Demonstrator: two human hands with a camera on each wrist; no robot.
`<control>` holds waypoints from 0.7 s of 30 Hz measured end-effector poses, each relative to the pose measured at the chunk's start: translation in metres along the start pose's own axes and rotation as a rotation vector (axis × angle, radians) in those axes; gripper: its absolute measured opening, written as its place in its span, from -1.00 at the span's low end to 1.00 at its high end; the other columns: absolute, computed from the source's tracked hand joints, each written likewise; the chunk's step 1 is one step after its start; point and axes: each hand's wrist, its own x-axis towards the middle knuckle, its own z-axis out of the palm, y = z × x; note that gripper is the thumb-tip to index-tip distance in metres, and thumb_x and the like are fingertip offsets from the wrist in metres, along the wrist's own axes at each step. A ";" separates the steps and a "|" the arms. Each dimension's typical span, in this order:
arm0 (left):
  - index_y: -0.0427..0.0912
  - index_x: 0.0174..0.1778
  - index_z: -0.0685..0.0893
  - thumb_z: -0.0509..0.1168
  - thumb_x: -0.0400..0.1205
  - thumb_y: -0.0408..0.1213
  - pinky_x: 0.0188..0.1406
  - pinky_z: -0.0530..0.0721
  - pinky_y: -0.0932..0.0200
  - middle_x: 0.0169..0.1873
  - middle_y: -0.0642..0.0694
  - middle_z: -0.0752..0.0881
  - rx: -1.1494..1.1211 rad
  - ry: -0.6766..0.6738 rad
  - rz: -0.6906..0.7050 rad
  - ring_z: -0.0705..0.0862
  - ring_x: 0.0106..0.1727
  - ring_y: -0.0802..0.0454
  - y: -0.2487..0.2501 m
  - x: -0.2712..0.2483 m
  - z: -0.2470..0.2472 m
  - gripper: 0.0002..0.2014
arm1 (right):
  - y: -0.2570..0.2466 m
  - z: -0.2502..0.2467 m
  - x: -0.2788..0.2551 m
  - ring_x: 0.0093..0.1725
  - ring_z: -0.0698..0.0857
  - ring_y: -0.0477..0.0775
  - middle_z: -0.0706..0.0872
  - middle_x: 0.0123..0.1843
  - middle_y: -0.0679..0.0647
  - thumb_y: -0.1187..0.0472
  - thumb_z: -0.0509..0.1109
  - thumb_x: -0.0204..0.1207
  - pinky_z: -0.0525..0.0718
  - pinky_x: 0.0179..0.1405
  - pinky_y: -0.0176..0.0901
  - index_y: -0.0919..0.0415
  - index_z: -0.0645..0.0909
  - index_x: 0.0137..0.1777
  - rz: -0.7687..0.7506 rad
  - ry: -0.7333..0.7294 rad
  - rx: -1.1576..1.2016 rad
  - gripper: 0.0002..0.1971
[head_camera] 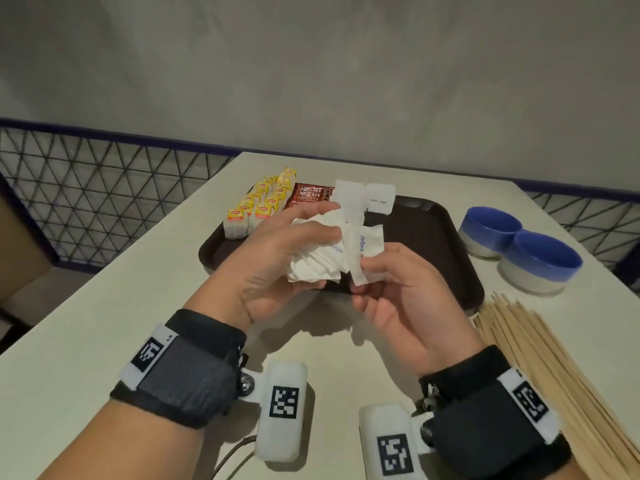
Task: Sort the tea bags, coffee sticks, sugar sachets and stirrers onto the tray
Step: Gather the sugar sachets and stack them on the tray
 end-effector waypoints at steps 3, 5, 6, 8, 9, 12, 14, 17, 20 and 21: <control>-0.03 0.33 0.78 0.38 0.62 -0.45 -0.47 0.67 0.21 -0.05 -0.07 0.88 -0.039 0.018 -0.014 0.82 -0.21 0.06 -0.003 0.001 -0.002 -0.61 | 0.003 -0.002 0.000 -0.46 0.50 0.02 0.61 -0.34 0.15 0.49 0.21 0.50 0.45 -0.55 -0.18 0.34 0.65 0.01 0.073 -0.013 -0.025 -0.79; -0.05 0.32 0.79 0.34 0.62 -0.47 -0.51 0.66 0.25 -0.03 -0.10 0.88 -0.089 0.029 -0.031 0.82 -0.24 0.07 -0.003 0.000 -0.003 -0.60 | 0.000 -0.003 0.001 -0.44 0.39 0.02 0.46 -0.37 0.10 0.45 0.15 0.39 0.30 -0.53 -0.20 0.28 0.65 -0.16 0.126 -0.023 0.032 -0.76; -0.08 0.32 0.79 0.31 0.63 -0.49 -0.54 0.64 0.27 -0.03 -0.13 0.88 -0.115 0.029 -0.040 0.82 -0.26 0.05 -0.003 -0.001 -0.003 -0.61 | -0.002 -0.004 0.001 -0.43 0.35 0.01 0.39 -0.37 0.09 0.42 0.14 0.33 0.26 -0.51 -0.20 0.27 0.65 -0.18 0.143 -0.021 0.067 -0.76; -0.14 0.31 0.78 0.25 0.62 -0.50 -0.59 0.61 0.27 0.00 -0.20 0.87 -0.162 0.018 -0.062 0.81 -0.30 0.02 -0.003 -0.004 -0.003 -0.60 | -0.004 -0.008 0.000 -0.41 0.33 0.01 0.35 -0.37 0.08 0.37 0.16 0.30 0.26 -0.52 -0.22 0.25 0.60 -0.13 0.143 -0.001 0.136 -0.77; -0.15 0.30 0.78 0.22 0.62 -0.50 -0.60 0.60 0.27 0.01 -0.22 0.86 -0.172 0.009 -0.069 0.81 -0.30 0.00 -0.003 -0.005 -0.003 -0.60 | -0.005 -0.010 0.000 -0.42 0.35 0.01 0.37 -0.37 0.09 0.35 0.17 0.31 0.28 -0.54 -0.22 0.23 0.56 -0.13 0.136 0.009 0.166 -0.81; -0.15 0.26 0.79 0.25 0.57 -0.52 -0.59 0.62 0.27 0.05 -0.24 0.86 -0.140 -0.022 -0.068 0.81 -0.23 -0.04 -0.004 -0.007 -0.004 -0.60 | -0.008 -0.013 0.000 -0.42 0.40 0.01 0.47 -0.34 0.09 0.32 0.19 0.37 0.28 -0.51 -0.22 0.22 0.48 -0.18 0.133 0.028 0.228 -0.93; -0.14 0.27 0.81 0.35 0.44 -0.49 -0.57 0.64 0.24 0.12 -0.25 0.86 -0.110 -0.047 -0.066 0.82 -0.15 -0.06 -0.004 -0.008 -0.005 -0.53 | -0.010 -0.014 -0.002 -0.40 0.39 0.00 0.48 -0.33 0.09 0.30 0.20 0.37 0.26 -0.49 -0.22 0.21 0.47 -0.18 0.125 0.033 0.238 -0.94; -0.08 0.21 0.84 0.38 0.31 -0.44 -0.55 0.63 0.20 0.16 -0.23 0.85 -0.077 -0.074 -0.087 0.83 -0.13 -0.07 -0.005 -0.009 -0.007 -0.48 | -0.012 -0.015 -0.004 -0.39 0.37 -0.01 0.46 -0.32 0.08 0.27 0.22 0.33 0.26 -0.46 -0.21 0.21 0.46 -0.17 0.113 0.022 0.224 -0.91; -0.07 0.22 0.80 0.41 0.28 -0.46 -0.42 0.58 0.12 0.06 -0.23 0.85 -0.010 -0.129 -0.114 0.80 -0.14 -0.13 -0.005 -0.011 -0.008 -0.45 | -0.012 -0.014 -0.002 -0.37 0.41 -0.01 0.57 -0.27 0.11 0.28 0.29 0.33 0.25 -0.49 -0.23 0.26 0.58 -0.11 0.123 -0.038 0.156 -0.85; -0.08 0.26 0.77 0.46 0.24 -0.46 -0.36 0.57 0.08 0.05 -0.25 0.84 0.020 -0.151 -0.119 0.78 -0.13 -0.17 -0.006 -0.012 -0.007 -0.40 | -0.012 -0.013 -0.002 -0.33 0.45 0.00 0.65 -0.16 0.16 0.29 0.33 0.34 0.27 -0.52 -0.25 0.30 0.64 -0.01 0.122 -0.064 0.117 -0.77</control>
